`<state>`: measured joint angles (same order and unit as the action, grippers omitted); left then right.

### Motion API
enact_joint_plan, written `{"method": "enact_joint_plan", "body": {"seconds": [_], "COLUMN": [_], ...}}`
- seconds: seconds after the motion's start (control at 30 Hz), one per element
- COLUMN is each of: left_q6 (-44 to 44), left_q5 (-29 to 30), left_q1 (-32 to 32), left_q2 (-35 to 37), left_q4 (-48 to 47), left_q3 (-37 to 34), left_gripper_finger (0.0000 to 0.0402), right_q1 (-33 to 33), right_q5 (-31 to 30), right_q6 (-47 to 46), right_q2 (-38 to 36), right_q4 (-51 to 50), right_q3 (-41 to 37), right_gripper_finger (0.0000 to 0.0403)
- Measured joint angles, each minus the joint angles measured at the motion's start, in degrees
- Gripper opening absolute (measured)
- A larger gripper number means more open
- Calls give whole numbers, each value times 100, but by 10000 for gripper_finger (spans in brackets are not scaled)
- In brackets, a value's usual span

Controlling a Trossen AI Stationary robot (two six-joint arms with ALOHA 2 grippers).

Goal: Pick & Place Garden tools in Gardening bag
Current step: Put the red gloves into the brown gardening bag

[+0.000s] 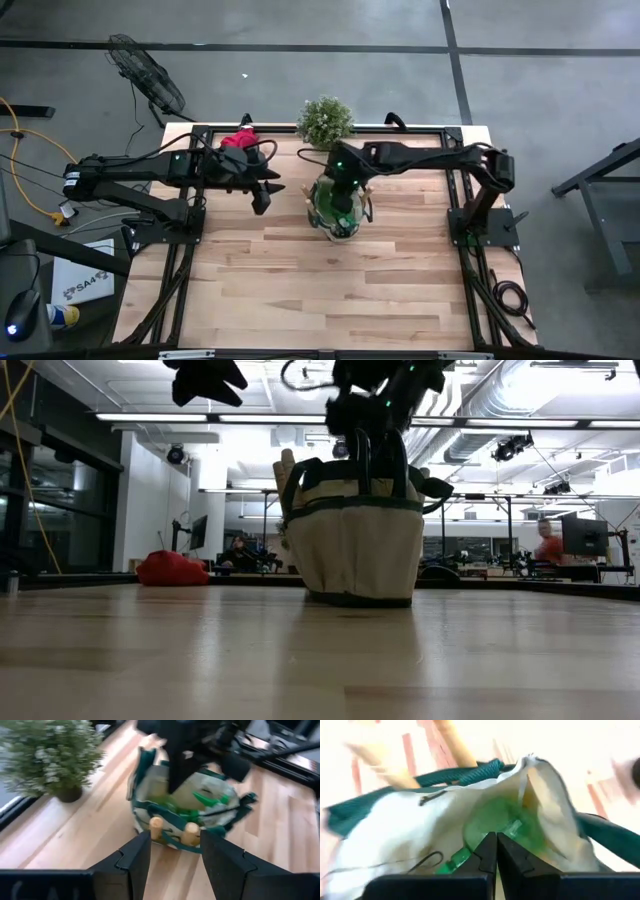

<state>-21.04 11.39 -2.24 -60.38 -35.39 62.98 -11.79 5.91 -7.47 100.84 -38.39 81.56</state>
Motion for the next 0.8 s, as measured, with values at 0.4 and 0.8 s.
{"method": "enact_joint_plan", "body": {"seconds": [0.4,0.8], "left_q6": [-360,-1124], "left_q5": [1689,1188], "left_q1": [-2,-1740], "left_q2": [-78,-493], "left_q4": [35,-970], "left_q3": [-7,-4], "left_gripper_finger": [168,233], "right_q1": [-44,-892], "right_q5": [592,-8], "right_q6": [131,211], "right_q2": [-1379,-2287], "right_q4": [-484,-1877], "right_q3": [2,2], "right_gripper_finger": [7,185]}}
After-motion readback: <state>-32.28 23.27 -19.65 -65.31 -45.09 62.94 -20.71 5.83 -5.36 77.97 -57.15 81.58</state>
